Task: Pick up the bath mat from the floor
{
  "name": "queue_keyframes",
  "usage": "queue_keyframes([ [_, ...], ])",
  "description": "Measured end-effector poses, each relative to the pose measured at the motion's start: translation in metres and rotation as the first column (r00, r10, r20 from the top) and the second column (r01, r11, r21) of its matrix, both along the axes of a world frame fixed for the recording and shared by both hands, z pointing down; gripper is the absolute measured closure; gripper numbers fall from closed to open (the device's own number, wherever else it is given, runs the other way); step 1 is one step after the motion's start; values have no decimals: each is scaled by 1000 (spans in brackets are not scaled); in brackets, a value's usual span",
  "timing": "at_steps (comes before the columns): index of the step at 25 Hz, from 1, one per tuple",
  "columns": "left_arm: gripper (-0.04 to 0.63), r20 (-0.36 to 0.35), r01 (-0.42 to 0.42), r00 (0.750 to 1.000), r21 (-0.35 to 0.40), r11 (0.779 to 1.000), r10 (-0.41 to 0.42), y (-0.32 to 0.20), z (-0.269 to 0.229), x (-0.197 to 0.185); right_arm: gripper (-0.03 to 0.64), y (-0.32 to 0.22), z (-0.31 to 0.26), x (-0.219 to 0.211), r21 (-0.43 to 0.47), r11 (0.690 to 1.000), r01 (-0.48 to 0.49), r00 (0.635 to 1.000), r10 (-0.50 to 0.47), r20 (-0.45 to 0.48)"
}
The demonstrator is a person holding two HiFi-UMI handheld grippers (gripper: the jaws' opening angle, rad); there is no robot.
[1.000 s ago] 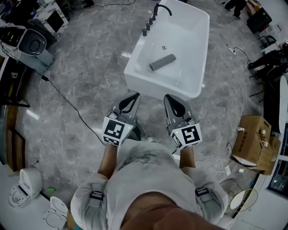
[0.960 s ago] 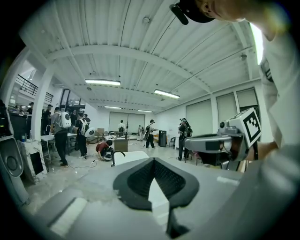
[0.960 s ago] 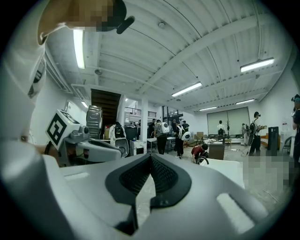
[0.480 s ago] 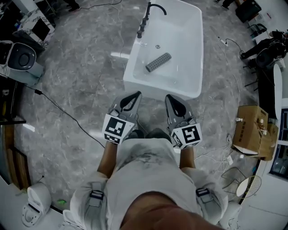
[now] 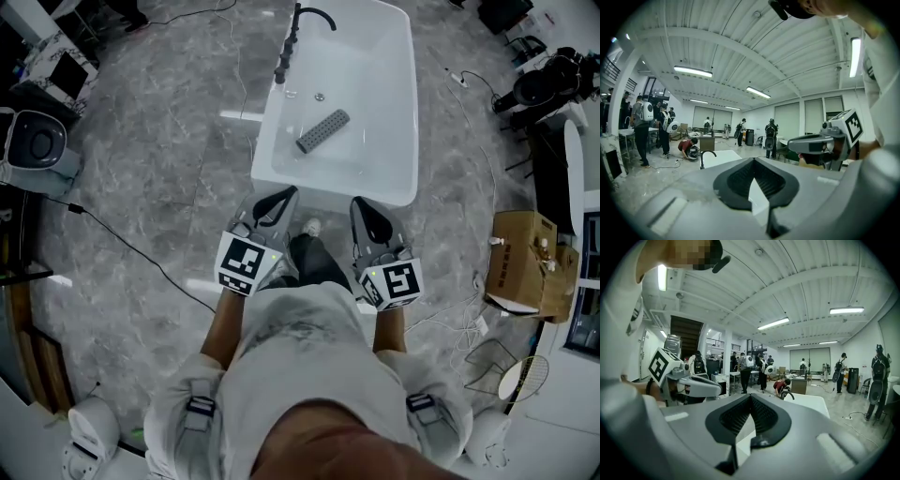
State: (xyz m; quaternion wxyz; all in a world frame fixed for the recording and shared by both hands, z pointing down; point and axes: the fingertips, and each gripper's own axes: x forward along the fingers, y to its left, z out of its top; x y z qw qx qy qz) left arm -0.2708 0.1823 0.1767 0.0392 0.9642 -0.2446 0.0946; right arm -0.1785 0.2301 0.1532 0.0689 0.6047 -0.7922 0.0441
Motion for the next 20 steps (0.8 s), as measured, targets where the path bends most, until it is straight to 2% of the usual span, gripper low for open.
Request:
queue_keyframes([
  [7,591,27,-20,999,-9,1000,20,-45,8,22,615,-40,6,20,-4,1000,-21,999,21,26],
  [20,591,102,-43,994,-35,998,46,-164,29,94,615,-162,29,104,-40,997,-62,995,65,79],
])
